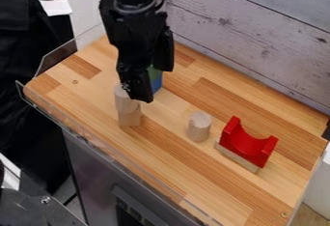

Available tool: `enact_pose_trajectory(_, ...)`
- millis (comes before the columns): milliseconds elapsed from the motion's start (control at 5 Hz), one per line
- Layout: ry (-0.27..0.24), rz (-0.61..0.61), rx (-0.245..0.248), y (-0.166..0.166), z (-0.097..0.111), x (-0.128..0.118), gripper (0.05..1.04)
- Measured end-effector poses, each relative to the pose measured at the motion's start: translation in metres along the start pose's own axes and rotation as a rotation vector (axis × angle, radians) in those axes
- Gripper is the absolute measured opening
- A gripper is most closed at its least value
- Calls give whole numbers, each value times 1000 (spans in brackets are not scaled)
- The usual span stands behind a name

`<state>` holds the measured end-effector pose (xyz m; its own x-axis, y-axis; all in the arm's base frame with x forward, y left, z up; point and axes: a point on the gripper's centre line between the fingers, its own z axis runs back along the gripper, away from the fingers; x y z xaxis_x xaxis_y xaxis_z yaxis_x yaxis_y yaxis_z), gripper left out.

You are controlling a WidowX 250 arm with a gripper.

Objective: Put the yellow block on the top left of the table

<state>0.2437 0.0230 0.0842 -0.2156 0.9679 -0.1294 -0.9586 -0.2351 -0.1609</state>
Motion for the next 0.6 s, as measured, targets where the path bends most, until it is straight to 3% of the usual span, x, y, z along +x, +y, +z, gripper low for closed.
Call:
enact_pose_trajectory(200, -1, 1, 25, 5, -5, 1, 1000)
enact_pose_trajectory(600, -76, -127, -69, -24, 49, 28, 1000)
